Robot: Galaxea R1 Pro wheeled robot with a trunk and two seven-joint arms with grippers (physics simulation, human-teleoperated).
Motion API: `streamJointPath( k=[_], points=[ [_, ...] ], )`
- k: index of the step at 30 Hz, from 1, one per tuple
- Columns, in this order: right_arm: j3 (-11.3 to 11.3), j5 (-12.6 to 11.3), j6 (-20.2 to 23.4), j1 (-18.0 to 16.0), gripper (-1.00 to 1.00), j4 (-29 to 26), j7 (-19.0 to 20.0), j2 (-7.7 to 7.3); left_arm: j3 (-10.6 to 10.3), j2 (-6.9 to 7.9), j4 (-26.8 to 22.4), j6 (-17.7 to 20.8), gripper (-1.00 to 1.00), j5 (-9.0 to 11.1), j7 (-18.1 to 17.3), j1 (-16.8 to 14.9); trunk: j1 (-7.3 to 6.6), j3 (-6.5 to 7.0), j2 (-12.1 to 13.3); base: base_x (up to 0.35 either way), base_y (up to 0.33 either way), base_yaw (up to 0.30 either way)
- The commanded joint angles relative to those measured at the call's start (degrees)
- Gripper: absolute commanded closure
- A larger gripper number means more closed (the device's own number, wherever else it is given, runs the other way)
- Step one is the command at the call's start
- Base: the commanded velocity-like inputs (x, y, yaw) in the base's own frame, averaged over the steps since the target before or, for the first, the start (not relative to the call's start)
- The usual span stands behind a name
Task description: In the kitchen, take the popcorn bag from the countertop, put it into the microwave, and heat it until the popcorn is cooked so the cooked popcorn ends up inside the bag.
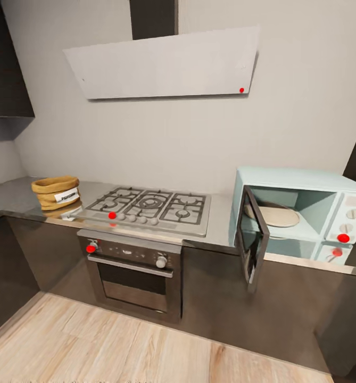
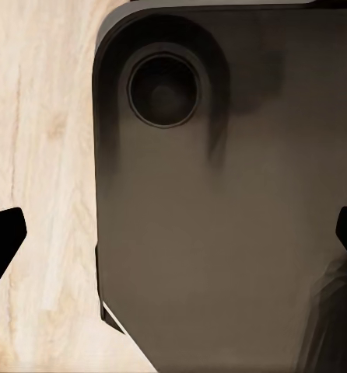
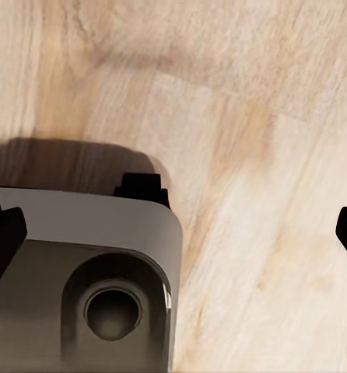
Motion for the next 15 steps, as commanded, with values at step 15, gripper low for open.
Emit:
streamJointPath(
  k=[15],
  points=[
    [-0.3, 0.6, -0.3, -0.1, -1.00, 0.2, -0.3, -0.02, 0.1, -0.01, 0.0, -0.1, -1.00, 0.1, 0.0, 0.0, 0.00, -0.05, 0.0, 0.000, 0.000, 0.277]
  ],
)
